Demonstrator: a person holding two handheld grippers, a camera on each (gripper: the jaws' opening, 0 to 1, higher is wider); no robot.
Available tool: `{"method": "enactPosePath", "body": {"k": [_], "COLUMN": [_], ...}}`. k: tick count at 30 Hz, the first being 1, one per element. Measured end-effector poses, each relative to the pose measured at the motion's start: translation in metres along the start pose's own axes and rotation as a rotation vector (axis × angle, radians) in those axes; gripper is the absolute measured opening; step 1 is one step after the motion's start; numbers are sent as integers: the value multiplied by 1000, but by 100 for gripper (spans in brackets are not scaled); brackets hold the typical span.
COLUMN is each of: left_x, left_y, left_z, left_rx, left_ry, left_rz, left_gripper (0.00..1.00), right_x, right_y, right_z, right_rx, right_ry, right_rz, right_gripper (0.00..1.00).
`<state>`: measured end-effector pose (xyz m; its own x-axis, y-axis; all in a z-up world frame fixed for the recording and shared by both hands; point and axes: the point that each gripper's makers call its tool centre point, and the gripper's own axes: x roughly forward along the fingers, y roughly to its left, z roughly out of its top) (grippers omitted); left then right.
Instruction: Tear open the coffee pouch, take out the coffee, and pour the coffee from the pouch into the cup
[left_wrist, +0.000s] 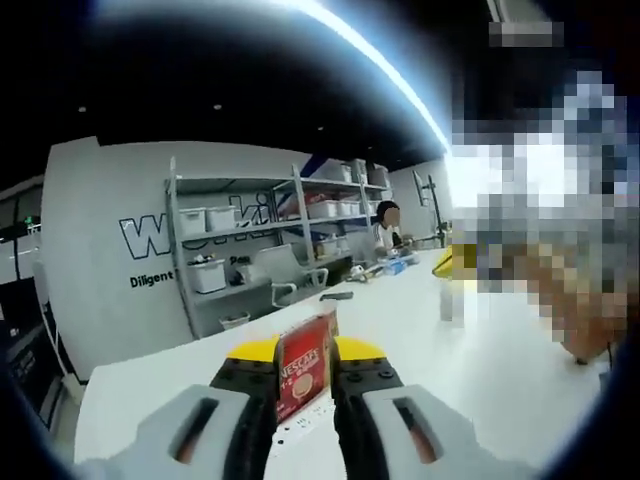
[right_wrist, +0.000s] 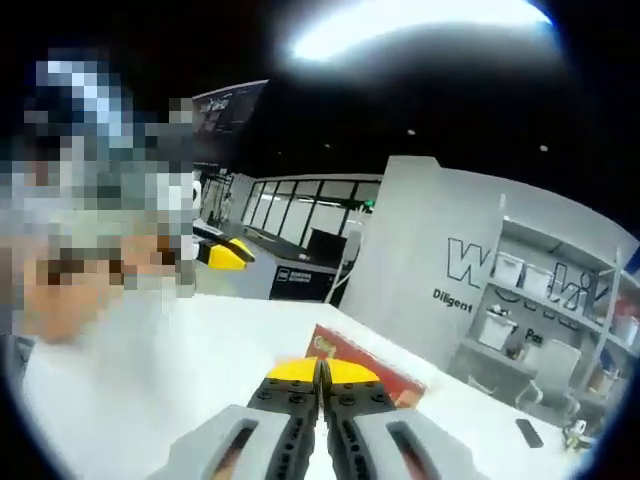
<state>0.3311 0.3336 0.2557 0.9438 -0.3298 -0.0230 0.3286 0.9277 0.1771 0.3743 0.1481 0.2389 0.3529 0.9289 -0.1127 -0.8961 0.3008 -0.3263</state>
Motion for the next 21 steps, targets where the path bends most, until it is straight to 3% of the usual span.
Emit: {"method": "enactPosePath", "body": {"k": [5,10,21], "left_x": [5,8,10], "left_y": [-7,-9,-9], "left_z": [-4,-8,-13], "left_rx": [0,4,-11], "left_ry": [13,24,27], "left_rz": [-15,-13,-30], "left_gripper": [21,23,23], "right_x": [12,16,-6], "right_y": [5,13,-1], "right_z": [-5,3,18], "right_rx": [0,6,150], "right_ry": [7,-17,-104], "right_rz": [30,50,67], "right_gripper": [2,2,2]}}
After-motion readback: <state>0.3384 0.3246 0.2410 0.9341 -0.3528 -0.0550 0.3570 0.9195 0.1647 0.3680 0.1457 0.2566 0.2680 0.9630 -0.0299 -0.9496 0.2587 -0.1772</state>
